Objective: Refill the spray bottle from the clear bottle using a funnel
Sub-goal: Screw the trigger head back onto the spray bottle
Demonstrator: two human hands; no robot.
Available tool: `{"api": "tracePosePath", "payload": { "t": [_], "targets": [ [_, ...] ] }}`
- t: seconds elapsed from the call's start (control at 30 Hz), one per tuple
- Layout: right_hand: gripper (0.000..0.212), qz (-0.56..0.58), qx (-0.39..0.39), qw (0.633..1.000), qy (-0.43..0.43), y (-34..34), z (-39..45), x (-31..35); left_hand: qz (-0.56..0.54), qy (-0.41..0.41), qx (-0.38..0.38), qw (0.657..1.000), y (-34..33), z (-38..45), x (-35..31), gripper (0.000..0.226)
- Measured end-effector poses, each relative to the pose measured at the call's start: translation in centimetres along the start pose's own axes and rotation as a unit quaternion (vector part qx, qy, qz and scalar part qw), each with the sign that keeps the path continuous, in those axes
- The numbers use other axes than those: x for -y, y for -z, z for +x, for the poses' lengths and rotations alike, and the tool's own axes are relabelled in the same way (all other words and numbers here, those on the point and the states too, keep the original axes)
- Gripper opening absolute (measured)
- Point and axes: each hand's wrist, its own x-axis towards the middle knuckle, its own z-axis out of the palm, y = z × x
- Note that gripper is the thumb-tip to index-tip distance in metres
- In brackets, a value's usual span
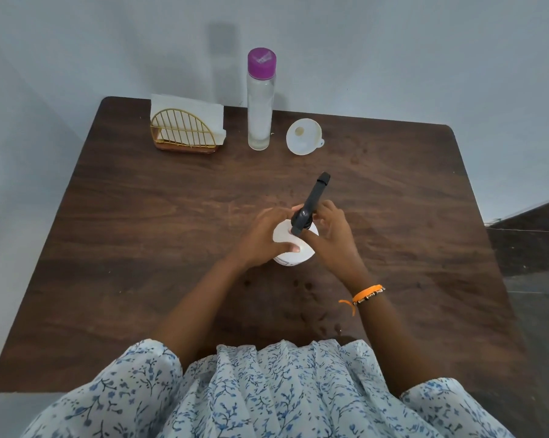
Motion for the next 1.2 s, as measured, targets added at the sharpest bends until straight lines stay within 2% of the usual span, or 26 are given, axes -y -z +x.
{"api": "tracePosePath", "payload": {
  "t": [0.1, 0.17, 0.27, 0.4, 0.53, 0.67, 0.77, 0.9, 0.97, 1.03, 1.1, 1.2],
  "targets": [
    [0.025, -0.01, 0.057, 0.998, 0.015, 1.0, 0.6, -0.2, 0.035, -0.018, 0.098, 0.994, 1.0, 0.7, 0.0, 0.084],
    [0.026, -0.008, 0.088, 0.996, 0.024, 1.5, 0.9, -0.2, 0.042, -0.005, 0.159, 0.986, 1.4, 1.0, 0.0, 0.089],
    [0.028, -0.014, 0.098, 0.994, 0.046, 1.8, 1.2, -0.4, 0.067, 0.003, 0.193, 0.979, 1.4, 1.7, 0.7, 0.097],
    [0.028, 0.019, 0.063, 0.997, 0.032, 1.0, 0.4, -0.8, 0.073, -0.036, 0.162, 0.983, 0.7, 1.8, 1.4, 0.1],
    [0.026, 0.033, -0.001, 0.999, 0.008, -0.7, -0.4, -1.3, -0.015, -0.062, 0.091, 0.994, -0.3, 0.6, 1.9, 0.09],
    [0.024, -0.004, -0.084, 0.996, 0.011, -2.3, -0.7, -1.6, -0.073, -0.008, 0.02, 0.997, -2.3, -0.7, 2.4, 0.08],
    [0.026, 0.003, -0.13, 0.992, -0.005, -3.4, -1.0, -1.4, -0.125, 0.059, -0.06, 0.989, -3.7, -0.5, 2.0, 0.094],
    [0.03, 0.028, -0.166, 0.985, -0.034, -4.3, -0.7, -1.3, -0.098, -0.003, -0.093, 0.991, -4.2, -0.7, 0.5, 0.079],
    [0.028, 0.025, -0.164, 0.986, -0.032, -4.2, -0.4, -1.1, -0.065, -0.019, -0.137, 0.988, -4.5, -0.6, 0.5, 0.071],
    [0.025, 0.064, -0.13, 0.989, -0.028, -3.5, 0.0, -0.9, -0.044, -0.002, -0.139, 0.989, -4.4, -0.3, 0.7, 0.075],
    [0.021, 0.116, -0.073, 0.99, -0.011, -2.2, 0.3, -0.6, -0.017, 0.027, -0.121, 0.992, -4.1, 0.1, 0.9, 0.089],
    [0.027, 0.126, -0.011, 0.992, 0.019, 0.1, 0.5, -0.7, -0.098, 0.109, -0.062, 0.987, -2.7, -0.6, 0.6, 0.112]
  ]
}}
